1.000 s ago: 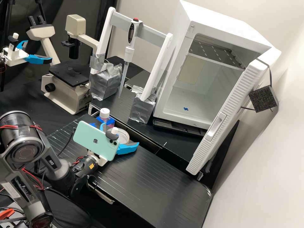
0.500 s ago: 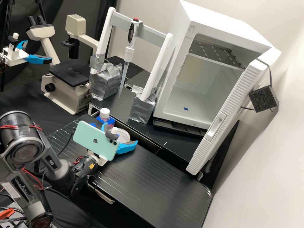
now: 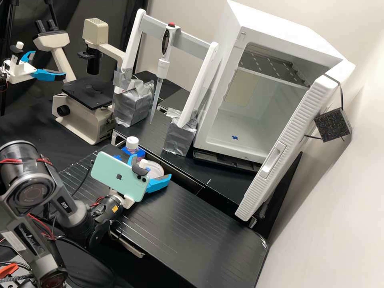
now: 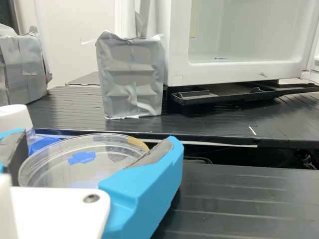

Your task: Open the lid

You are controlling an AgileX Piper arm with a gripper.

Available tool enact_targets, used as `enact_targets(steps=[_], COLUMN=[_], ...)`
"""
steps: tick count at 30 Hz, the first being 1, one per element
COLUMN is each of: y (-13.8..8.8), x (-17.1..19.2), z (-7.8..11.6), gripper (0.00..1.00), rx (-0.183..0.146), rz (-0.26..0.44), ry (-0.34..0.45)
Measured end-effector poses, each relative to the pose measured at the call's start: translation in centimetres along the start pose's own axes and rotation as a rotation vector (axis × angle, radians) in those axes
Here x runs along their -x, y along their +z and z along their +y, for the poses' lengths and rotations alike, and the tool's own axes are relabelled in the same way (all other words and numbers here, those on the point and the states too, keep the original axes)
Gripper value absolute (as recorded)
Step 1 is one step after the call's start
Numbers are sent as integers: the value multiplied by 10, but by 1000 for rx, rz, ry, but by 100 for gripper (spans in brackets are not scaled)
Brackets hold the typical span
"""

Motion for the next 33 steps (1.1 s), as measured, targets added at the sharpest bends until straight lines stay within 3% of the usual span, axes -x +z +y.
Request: enact_targets(steps=[12,21,28,33], y=[-9,-7,4,19], x=[8,18,29,25], z=[8,24,39,46], gripper=[0,0,0,0], rx=[13,-22,-74,-106], rz=[55,36,-41,-100], ry=[19,98,190,205])
